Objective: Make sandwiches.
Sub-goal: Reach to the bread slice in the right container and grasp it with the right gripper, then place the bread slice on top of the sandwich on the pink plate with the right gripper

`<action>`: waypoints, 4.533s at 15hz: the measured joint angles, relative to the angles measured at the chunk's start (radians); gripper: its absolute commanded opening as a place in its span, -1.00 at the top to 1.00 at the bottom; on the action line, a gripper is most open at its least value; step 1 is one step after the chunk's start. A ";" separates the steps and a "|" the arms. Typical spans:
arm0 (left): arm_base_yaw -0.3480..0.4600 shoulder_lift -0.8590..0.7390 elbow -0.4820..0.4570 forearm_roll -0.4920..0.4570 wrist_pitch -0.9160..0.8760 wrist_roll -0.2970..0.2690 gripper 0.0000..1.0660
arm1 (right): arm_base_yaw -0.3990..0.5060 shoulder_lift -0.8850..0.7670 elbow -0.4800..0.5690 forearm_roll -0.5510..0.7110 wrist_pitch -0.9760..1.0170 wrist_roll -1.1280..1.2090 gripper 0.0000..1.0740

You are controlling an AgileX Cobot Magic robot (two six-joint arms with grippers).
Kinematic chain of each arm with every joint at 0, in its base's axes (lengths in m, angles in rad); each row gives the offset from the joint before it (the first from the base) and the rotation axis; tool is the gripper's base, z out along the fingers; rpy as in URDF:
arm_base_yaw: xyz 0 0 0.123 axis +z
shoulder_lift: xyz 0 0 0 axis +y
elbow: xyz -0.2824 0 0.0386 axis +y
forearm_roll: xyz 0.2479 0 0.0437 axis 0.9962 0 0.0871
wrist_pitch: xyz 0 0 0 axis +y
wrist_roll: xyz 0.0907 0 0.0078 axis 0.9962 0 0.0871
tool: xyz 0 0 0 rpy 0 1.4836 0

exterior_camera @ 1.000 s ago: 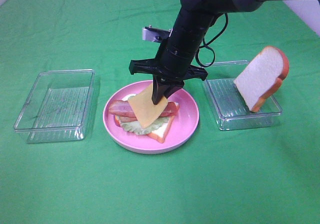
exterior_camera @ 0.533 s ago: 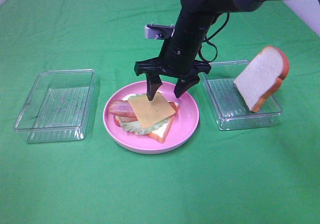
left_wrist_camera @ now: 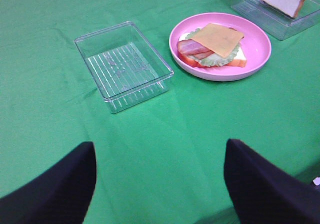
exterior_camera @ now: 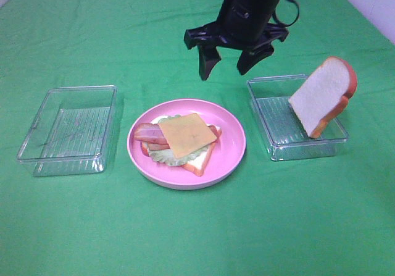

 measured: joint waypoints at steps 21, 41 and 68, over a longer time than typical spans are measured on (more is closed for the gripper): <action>0.000 0.000 0.000 0.000 0.000 0.000 -0.29 | -0.586 0.002 0.077 0.264 0.153 -0.242 -0.32; 0.000 0.000 0.000 0.000 0.000 0.000 -0.29 | -0.586 -0.087 0.091 0.413 0.176 -0.264 1.00; 0.000 0.000 0.000 0.000 0.000 0.000 -0.29 | -0.101 -0.053 0.775 1.597 -0.356 -0.887 1.00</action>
